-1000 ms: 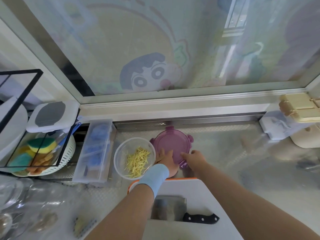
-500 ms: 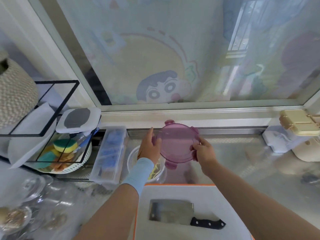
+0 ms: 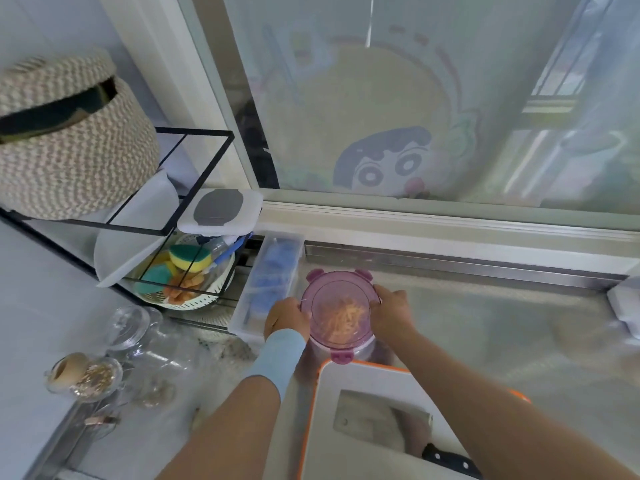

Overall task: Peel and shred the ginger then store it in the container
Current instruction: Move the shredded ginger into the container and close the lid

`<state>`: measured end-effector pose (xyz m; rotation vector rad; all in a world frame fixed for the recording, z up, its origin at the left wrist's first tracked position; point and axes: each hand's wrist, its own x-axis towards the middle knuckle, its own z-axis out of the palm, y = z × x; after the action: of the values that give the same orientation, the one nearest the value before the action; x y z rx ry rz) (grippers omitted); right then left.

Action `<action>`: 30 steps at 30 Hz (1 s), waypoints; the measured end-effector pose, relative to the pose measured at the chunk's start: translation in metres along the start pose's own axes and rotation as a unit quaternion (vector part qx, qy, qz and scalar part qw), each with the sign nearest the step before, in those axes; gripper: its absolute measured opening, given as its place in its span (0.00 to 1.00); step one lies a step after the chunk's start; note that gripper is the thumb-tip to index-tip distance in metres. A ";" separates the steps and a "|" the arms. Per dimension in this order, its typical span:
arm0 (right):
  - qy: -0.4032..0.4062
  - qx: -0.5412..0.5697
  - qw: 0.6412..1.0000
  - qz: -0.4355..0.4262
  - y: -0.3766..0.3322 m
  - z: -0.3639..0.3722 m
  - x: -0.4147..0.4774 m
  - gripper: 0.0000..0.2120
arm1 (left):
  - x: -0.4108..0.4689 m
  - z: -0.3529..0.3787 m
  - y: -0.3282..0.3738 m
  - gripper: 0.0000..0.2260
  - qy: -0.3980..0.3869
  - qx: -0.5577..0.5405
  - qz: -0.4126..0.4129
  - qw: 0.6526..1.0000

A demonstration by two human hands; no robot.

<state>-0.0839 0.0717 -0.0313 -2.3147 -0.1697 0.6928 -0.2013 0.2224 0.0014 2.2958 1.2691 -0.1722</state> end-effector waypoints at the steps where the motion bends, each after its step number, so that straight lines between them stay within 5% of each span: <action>1: -0.005 -0.008 1.000 0.005 0.000 0.001 0.002 0.20 | 0.000 0.000 0.002 0.11 -0.008 0.013 -0.010 1.000; 9: -0.021 -0.030 0.999 -0.002 0.012 -0.003 0.013 0.23 | -0.002 0.009 0.000 0.09 -0.062 -0.086 -0.022 0.994; 14: 0.063 -0.063 0.996 0.024 0.014 -0.011 -0.004 0.19 | -0.010 0.005 0.009 0.14 -0.019 0.034 -0.024 0.999; 17: 0.070 -0.060 0.995 0.030 0.009 -0.013 -0.010 0.08 | -0.012 0.001 0.013 0.14 -0.020 0.073 -0.020 0.997; 26: 0.049 0.103 0.988 0.104 0.008 -0.006 -0.014 0.11 | -0.007 0.005 0.005 0.07 -0.047 -0.068 -0.075 0.994; 30: -0.003 0.037 0.996 0.075 0.001 -0.016 -0.006 0.29 | -0.002 -0.001 0.011 0.08 -0.054 0.018 -0.022 0.998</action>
<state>-0.0805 0.0596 -0.0197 -2.2716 0.0284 0.7670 -0.1939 0.2168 0.0068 2.2572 1.2707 -0.3327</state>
